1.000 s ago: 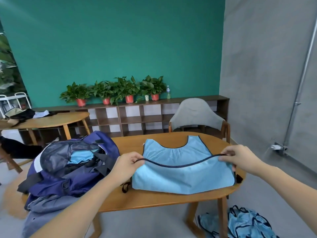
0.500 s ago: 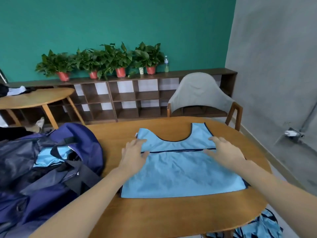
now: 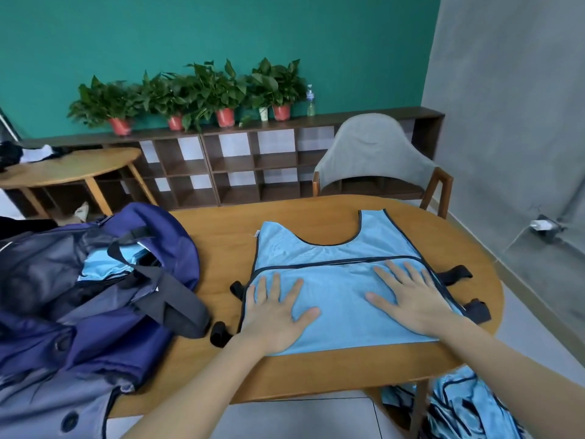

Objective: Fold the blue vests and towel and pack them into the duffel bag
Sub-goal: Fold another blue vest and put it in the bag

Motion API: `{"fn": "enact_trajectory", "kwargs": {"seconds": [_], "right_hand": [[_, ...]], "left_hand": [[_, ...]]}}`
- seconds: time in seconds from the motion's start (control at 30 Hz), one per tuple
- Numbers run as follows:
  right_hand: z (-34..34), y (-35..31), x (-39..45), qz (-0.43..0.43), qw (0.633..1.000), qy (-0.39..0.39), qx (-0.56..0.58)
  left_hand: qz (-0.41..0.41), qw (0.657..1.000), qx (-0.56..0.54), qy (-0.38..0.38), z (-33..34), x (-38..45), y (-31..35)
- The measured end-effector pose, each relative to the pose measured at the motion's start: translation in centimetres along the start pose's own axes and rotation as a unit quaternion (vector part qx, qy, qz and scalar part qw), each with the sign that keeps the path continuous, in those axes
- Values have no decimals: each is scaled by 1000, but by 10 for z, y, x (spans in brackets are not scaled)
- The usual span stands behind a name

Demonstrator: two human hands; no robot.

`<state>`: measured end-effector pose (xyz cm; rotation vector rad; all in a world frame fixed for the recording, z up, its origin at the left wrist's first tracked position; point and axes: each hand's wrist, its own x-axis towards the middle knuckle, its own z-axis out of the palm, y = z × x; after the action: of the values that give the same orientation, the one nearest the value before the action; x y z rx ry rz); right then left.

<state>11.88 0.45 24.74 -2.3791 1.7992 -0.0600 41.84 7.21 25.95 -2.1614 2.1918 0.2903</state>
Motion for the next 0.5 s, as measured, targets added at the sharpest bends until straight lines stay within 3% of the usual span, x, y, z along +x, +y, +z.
{"fn": "enact_trajectory", "kwargs": {"seconds": [0.27, 0.37, 0.5], "right_hand": [[-6, -4, -22, -2, 1000, 24, -4], [-19, -34, -6, -20, 995, 96, 19], [-32, -88, 47, -56, 984, 127, 110]], "left_hand": [[0, 999, -36, -16, 0, -33, 11], [1, 992, -120, 48, -26, -25, -1], [-70, 965, -226, 113, -62, 19, -38]]}}
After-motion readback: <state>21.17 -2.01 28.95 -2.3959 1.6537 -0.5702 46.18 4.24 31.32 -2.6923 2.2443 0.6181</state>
